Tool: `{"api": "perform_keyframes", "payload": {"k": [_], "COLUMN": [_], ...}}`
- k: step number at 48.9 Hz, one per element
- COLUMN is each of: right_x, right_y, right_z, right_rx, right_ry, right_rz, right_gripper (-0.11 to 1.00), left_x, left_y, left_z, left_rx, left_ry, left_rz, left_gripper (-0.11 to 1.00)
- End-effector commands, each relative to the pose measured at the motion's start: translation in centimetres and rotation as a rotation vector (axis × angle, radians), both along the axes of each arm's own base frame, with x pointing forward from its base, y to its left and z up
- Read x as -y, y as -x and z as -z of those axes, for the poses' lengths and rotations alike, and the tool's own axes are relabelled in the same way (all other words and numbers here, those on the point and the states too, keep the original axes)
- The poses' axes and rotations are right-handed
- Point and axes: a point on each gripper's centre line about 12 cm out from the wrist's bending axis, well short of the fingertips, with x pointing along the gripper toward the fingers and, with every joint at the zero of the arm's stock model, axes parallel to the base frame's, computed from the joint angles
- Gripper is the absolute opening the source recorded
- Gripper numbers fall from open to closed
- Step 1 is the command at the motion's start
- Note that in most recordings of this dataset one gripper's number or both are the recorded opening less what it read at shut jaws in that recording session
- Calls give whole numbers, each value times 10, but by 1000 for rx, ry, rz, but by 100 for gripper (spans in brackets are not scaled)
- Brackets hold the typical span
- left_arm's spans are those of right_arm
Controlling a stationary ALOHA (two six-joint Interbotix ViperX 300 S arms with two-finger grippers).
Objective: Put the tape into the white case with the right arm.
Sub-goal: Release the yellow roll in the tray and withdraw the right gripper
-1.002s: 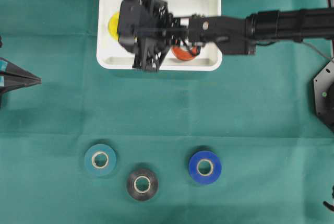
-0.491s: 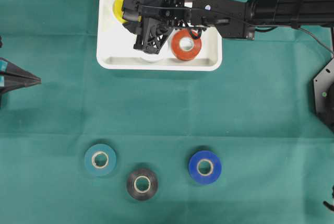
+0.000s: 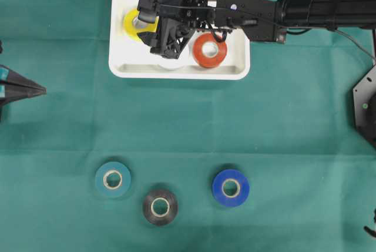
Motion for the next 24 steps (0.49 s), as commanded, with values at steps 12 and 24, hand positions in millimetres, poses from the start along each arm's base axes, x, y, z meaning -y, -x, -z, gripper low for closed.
{"api": "perform_keyframes", "payload": {"k": [12, 24], "right_x": [0, -30], "right_y": [-4, -2], "right_z": [-18, -21], "right_rx": [55, 52], "right_ry": [14, 12], "right_rz": [-9, -65], "right_gripper": [61, 61], "left_x": [0, 0], "left_y": [-1, -1], "left_z": [-3, -3], "left_rx": [5, 5], "left_ry": [2, 2], "left_rz": [-2, -2], "left_gripper": [1, 1]}}
